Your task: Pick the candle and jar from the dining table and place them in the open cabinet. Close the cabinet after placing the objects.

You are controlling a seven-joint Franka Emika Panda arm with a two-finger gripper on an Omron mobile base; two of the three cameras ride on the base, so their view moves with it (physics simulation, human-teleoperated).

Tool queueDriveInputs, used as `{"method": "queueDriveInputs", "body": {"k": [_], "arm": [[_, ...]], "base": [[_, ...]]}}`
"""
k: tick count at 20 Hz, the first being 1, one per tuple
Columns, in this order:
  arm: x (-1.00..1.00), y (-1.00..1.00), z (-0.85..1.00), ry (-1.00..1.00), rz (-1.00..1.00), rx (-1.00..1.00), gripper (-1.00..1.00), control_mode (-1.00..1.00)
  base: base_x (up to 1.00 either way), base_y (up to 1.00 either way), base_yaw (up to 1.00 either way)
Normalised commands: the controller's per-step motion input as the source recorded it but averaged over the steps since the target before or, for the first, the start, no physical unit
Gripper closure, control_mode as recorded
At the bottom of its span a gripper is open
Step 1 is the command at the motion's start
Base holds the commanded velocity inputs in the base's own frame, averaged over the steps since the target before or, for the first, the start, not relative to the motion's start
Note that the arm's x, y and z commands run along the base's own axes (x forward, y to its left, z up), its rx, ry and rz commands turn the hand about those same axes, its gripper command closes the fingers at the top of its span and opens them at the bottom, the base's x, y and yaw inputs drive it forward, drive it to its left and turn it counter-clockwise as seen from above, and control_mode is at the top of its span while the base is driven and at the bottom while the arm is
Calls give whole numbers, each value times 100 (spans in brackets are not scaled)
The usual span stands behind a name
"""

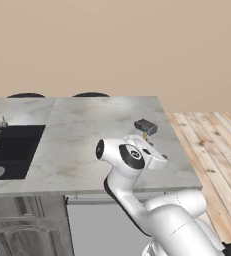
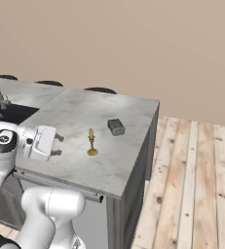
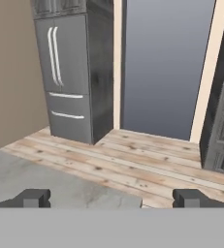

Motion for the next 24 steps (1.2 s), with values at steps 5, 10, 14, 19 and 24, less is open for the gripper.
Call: {"method": "queueDriveInputs", "body": {"k": [5, 10, 14, 19, 24], "arm": [[28, 0, -17, 6, 1, -2, -100, -100], [25, 0, -18, 6, 0, -2, -100, -100], [23, 0, -14, 3, 0, -2, -100, -100], [23, 0, -12, 1, 0, -2, -100, -100], [16, 0, -13, 0, 0, -1, -100, -100]], "base": [[0, 0, 0], [0, 0, 0], [0, 0, 0], [0, 0, 0], [0, 0, 0]]}}
